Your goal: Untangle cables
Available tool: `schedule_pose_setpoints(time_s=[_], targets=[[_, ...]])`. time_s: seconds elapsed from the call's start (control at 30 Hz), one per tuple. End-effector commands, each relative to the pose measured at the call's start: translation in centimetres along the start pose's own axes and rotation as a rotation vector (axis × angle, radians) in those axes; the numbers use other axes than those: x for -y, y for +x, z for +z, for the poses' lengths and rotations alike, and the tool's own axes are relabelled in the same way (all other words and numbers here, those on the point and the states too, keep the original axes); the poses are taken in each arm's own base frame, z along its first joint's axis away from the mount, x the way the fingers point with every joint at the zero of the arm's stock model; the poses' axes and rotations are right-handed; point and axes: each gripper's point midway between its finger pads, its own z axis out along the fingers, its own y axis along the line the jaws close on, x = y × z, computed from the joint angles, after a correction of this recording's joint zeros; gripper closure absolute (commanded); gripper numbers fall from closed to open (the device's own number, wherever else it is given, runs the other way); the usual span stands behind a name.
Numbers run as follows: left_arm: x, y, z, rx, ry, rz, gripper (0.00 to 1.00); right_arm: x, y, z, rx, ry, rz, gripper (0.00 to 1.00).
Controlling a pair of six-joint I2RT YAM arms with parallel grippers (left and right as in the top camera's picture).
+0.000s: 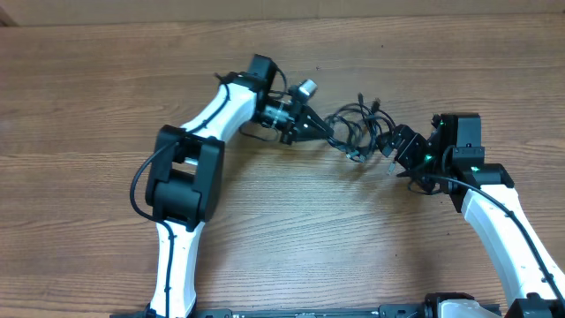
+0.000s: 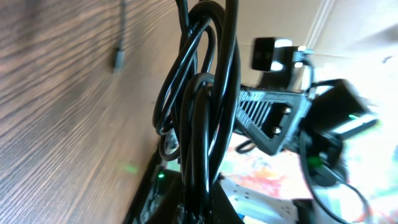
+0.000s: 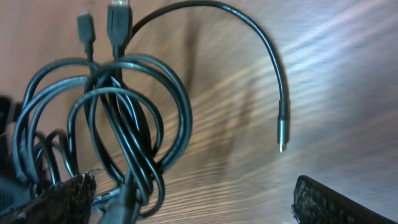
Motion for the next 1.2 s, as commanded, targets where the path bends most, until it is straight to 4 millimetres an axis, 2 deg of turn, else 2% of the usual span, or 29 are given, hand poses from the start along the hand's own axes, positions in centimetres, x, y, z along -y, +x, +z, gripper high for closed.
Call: schedule_pose_setpoints(time_s=[0.0, 0.17, 0.33, 0.53, 0.67, 0.77, 0.93, 1.17], targets=[[2.1, 0.1, -2.0, -0.001, 0.162, 0.067, 0.96, -2.8, 0.8, -0.3, -0.066, -0.152, -0.019, 0.00], [1.9, -0.6, -3.7, 0.039, 0.165, 0.066, 0.96, -6.4, 0.4, -1.1, -0.075, -0.334, -0.060, 0.00], [1.8, -0.9, -4.8, 0.067, 0.165, 0.111, 0.96, -8.4, -0.3, -1.9, -0.053, -0.431, -0.102, 0.00], [1.7, -1.1, -5.3, 0.068, 0.168, -0.009, 0.96, -8.6, -0.3, -1.9, -0.025, -0.438, -0.223, 0.00], [1.7, -1.1, -5.2, 0.052, 0.173, -0.176, 0.96, -8.9, 1.0, -1.5, -0.009, -0.439, -0.477, 0.00], [1.7, -1.0, -5.0, 0.041, 0.174, -0.241, 0.96, -8.6, 1.3, -1.0, 0.019, -0.394, -0.596, 0.00], [1.8, -0.8, -4.6, 0.024, 0.173, -0.338, 0.96, -8.2, 0.9, -0.3, 0.066, -0.318, -0.690, 0.00], [1.9, -0.6, -3.9, 0.007, 0.171, -0.352, 0.96, -8.1, 0.9, -0.2, 0.070, -0.310, -0.698, 0.00]])
